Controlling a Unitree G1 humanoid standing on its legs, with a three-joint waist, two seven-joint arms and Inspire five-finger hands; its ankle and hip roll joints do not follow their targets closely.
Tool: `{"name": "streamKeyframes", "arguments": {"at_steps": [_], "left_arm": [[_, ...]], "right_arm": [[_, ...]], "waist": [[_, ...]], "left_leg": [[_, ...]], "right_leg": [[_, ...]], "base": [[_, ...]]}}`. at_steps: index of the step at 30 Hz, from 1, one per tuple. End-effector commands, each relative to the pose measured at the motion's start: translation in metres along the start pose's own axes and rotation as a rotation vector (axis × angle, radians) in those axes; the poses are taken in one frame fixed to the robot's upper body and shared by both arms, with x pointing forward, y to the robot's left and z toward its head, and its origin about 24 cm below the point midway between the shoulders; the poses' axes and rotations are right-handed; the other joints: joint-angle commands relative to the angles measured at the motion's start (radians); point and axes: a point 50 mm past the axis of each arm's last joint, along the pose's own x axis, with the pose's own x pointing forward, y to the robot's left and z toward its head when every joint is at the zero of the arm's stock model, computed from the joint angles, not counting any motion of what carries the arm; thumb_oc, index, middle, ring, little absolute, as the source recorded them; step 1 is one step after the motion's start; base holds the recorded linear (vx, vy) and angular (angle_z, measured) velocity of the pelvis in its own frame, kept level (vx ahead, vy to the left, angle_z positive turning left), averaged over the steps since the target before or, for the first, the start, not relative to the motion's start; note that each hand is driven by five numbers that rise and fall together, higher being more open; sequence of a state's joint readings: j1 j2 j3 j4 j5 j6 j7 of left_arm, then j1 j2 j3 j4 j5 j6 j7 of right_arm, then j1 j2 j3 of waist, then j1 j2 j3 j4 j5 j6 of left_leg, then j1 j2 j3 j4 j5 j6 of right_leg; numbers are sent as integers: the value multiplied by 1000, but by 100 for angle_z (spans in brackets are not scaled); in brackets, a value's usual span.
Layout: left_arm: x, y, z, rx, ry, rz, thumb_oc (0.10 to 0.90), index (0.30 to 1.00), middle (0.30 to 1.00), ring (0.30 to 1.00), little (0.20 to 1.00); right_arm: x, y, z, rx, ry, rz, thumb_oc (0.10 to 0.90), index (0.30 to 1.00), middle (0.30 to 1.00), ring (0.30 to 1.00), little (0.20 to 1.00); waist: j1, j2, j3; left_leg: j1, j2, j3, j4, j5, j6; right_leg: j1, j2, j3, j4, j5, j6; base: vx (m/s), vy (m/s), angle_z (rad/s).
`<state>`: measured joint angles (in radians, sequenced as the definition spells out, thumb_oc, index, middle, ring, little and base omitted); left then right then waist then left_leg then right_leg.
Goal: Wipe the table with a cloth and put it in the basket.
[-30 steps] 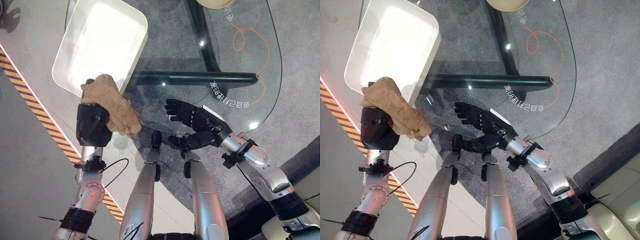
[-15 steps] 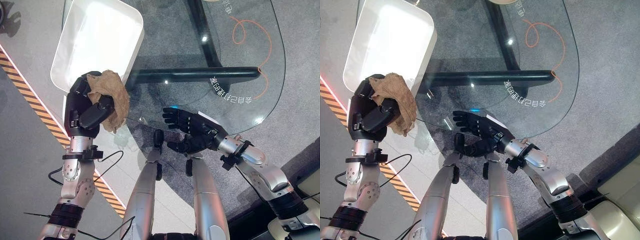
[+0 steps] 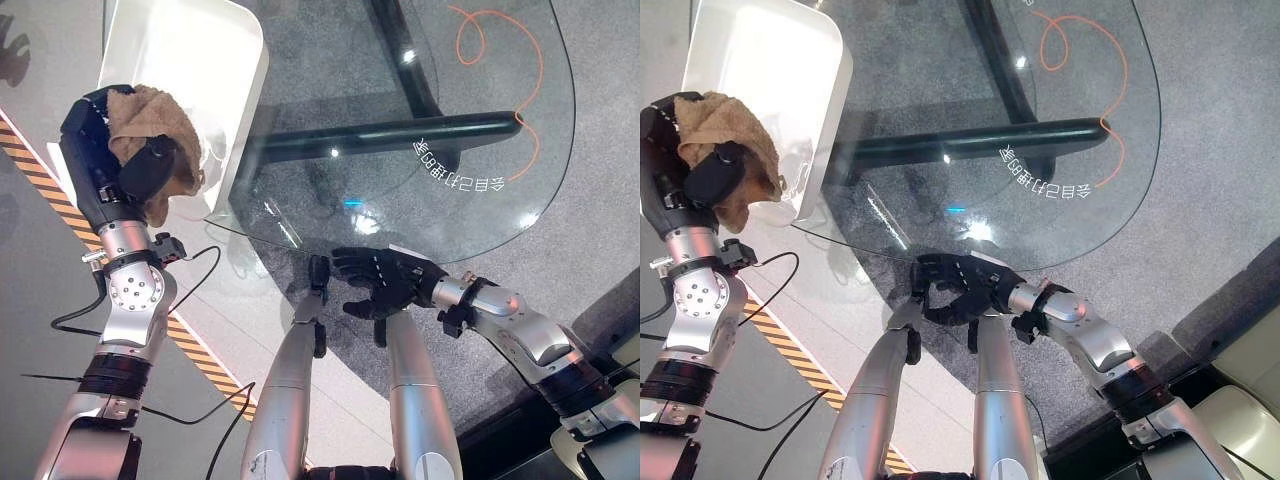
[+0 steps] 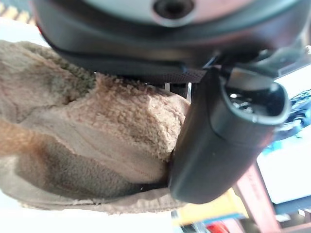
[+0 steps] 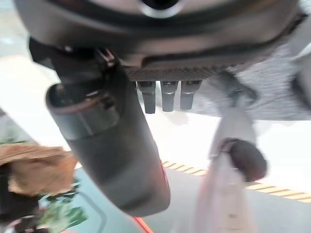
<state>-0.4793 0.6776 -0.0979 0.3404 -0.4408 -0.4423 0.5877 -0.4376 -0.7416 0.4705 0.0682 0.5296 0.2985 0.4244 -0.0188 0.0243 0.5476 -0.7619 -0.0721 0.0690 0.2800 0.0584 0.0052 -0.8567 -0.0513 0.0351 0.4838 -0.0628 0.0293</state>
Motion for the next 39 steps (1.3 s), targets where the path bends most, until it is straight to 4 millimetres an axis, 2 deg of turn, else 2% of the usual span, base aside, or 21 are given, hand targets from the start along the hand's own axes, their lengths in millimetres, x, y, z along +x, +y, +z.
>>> {"name": "streamKeyframes", "arguments": {"at_steps": [1,7,10,18,27,31,39], "left_arm": [[32,8,55,44,-296,71,100,300,300,300,200],[48,10,47,221,-237,116,100,300,300,300,200],[59,18,41,300,-182,187,100,300,300,300,200],[76,16,51,286,-186,207,100,300,300,300,200],[82,21,40,392,-104,220,100,300,300,300,200],[86,25,42,378,-99,246,100,300,300,300,200],[89,5,52,257,-146,182,100,300,300,300,200]], "right_arm": [[5,22,9,32,-79,117,800,900,900,900,900],[7,21,8,32,-48,117,800,900,900,900,900],[6,20,7,29,-21,120,800,900,900,900,900],[5,19,5,55,-23,134,800,900,900,900,900],[6,17,7,52,-6,123,800,900,900,900,900],[4,13,10,61,-18,115,800,900,900,900,900],[8,13,17,73,-41,121,800,900,900,900,900]], "waist": [[-30,51,-28],[-40,49,-28],[-51,44,-28],[-63,38,-28],[-64,37,-28],[-66,29,-28],[-68,12,-28]], "left_leg": [[-28,-39,21,105,-82,23],[-57,-35,32,116,-80,21],[-81,-29,40,116,-75,19],[-118,-24,45,124,-79,18],[-146,-25,50,127,-72,12],[-164,-21,50,132,-70,12],[-193,-17,52,138,-70,12]], "right_leg": [[22,45,-24,-109,43,-17],[-10,44,-19,-105,52,-14],[-38,46,-13,-110,64,-8],[-86,44,-16,-96,71,3],[-113,32,-26,-98,83,13],[-129,31,-27,-97,90,17],[-160,33,-30,-85,95,21]], "base": [[9,46,-1],[6,58,-1],[4,70,-5],[5,35,-1],[0,38,-2],[0,0,0],[0,0,0]]}}
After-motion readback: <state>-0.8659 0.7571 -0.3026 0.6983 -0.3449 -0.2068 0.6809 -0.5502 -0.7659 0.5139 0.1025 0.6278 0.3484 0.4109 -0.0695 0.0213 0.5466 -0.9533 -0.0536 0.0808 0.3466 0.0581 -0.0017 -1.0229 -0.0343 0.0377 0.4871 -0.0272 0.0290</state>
